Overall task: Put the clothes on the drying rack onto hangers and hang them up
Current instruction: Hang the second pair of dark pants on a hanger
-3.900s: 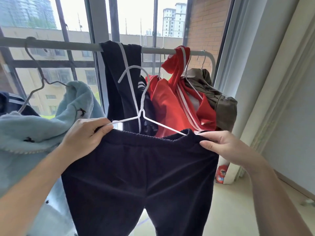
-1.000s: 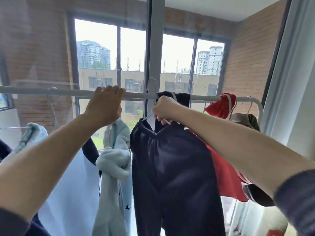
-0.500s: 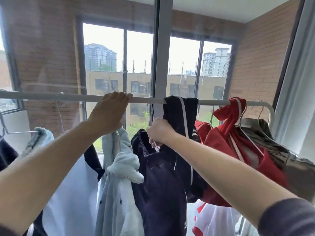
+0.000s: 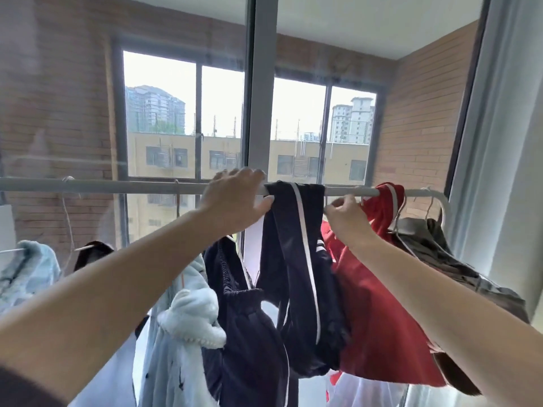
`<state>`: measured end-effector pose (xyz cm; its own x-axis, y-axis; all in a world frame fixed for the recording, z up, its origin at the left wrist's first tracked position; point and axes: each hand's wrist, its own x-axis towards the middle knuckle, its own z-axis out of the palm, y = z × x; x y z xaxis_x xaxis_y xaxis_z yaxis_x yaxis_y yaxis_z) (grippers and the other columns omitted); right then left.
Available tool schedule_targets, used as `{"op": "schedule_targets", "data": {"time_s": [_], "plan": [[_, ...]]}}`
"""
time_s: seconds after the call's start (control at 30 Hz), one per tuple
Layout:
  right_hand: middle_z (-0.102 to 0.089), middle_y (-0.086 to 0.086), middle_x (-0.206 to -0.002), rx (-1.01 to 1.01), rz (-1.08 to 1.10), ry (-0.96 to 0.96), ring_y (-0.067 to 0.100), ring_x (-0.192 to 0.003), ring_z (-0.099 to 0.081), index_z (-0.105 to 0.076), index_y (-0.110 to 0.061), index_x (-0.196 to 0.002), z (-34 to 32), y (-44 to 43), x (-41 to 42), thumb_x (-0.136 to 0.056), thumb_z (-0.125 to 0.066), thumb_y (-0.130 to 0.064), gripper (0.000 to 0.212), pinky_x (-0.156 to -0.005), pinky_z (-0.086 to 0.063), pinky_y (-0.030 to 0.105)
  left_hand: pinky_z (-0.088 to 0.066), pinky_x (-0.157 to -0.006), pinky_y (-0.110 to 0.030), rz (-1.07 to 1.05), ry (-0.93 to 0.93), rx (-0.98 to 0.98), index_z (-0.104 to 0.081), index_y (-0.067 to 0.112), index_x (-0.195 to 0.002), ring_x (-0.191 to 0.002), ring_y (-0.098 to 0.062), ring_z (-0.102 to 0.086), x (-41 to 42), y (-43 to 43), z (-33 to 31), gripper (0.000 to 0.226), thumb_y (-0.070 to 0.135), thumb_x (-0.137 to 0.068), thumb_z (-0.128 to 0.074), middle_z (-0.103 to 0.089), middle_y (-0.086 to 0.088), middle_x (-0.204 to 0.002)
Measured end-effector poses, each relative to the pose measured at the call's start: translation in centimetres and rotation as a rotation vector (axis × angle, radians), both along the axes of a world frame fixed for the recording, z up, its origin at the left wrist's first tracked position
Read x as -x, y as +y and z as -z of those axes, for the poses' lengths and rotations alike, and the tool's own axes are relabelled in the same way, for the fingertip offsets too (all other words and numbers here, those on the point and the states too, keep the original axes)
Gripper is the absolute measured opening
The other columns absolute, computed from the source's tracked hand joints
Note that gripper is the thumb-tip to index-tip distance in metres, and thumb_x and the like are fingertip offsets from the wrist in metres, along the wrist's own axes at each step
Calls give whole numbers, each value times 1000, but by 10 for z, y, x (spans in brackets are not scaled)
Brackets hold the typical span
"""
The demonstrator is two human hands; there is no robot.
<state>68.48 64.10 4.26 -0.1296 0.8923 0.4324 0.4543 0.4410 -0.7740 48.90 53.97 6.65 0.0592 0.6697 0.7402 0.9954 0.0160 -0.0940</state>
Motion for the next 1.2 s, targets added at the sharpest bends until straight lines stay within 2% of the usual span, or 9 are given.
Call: {"op": "schedule_targets", "data": {"time_s": [0.2,0.33,0.47,0.57,0.67,0.83,0.97,1.07,1.2], "plan": [[-61,9,-83,519,-65,-300,20,-66,-59,-62,-4,-91,28,28,15,-92,-55,-21,19,-60,-54,28,-54,-77,-41,-86,38,215,-40,22,-132,-97,-26,-63,-33,57,-15,53,57,-92,-42,-62,-4,-115],[-60,6,-84,463,-107,-308,16,-69,-60,-61,-7,-98,37,25,19,-95,-51,-18,15,-51,-46,22,-52,-83,-38,-20,76,184,-56,22,-120,-100,-26,-63,-36,65,-18,29,37,-97,-46,-64,-3,-111],[-55,14,-99,238,-87,-245,23,-93,-53,-60,-5,-108,20,41,19,-95,-44,-8,20,-75,-42,27,-52,-90,-31,91,130,84,-41,24,-141,-106,-18,-61,-25,65,-19,46,12,-98,-47,-51,3,-123],[-65,19,-109,136,-70,-345,30,-107,-60,-62,4,-115,-3,47,13,-99,-41,-11,30,-81,-43,31,-51,-86,-28,176,-186,35,-50,19,-134,-100,-19,-61,-27,65,-20,36,12,-100,-41,-55,0,-114],[-57,8,-81,219,-41,-339,27,-87,-57,-61,1,-117,-3,59,16,-95,-44,-11,30,-60,-41,24,-46,-66,-28,296,-509,-71,-60,10,-96,-81,-21,-60,-31,65,-20,22,24,-100,-43,-59,-1,-84],[-62,13,-86,317,-22,-447,25,-80,-60,-64,1,-98,44,63,22,-90,-48,-11,22,-58,-44,24,-38,-57,-23,478,-700,-204,-55,16,-86,-67,-8,-51,-41,49,-15,22,23,-100,-39,-55,4,-73],[-65,16,-100,332,-41,-420,28,-96,-61,-64,-1,-99,81,45,5,-91,-45,-15,25,-77,-46,28,-39,-60,-28,489,-692,-104,-57,13,-80,-65,-14,-54,-52,35,14,30,24,-100,-38,-58,-3,-71],[-60,6,-79,229,-73,-381,21,-78,-54,-51,-14,-66,94,27,-17,-90,-45,-14,26,-69,-38,28,-36,-54,-18,405,-674,29,-57,6,-76,-62,-13,-50,-63,28,36,36,24,-101,-39,-57,-8,-70],[-42,-5,-59,162,-152,-263,11,-57,-39,-36,-19,-59,97,3,-51,-91,-48,-12,35,-54,-30,27,-37,-54,-25,250,-620,286,-56,14,-74,-67,-17,-55,-82,26,53,37,32,-100,-38,-59,-5,-73]]}}
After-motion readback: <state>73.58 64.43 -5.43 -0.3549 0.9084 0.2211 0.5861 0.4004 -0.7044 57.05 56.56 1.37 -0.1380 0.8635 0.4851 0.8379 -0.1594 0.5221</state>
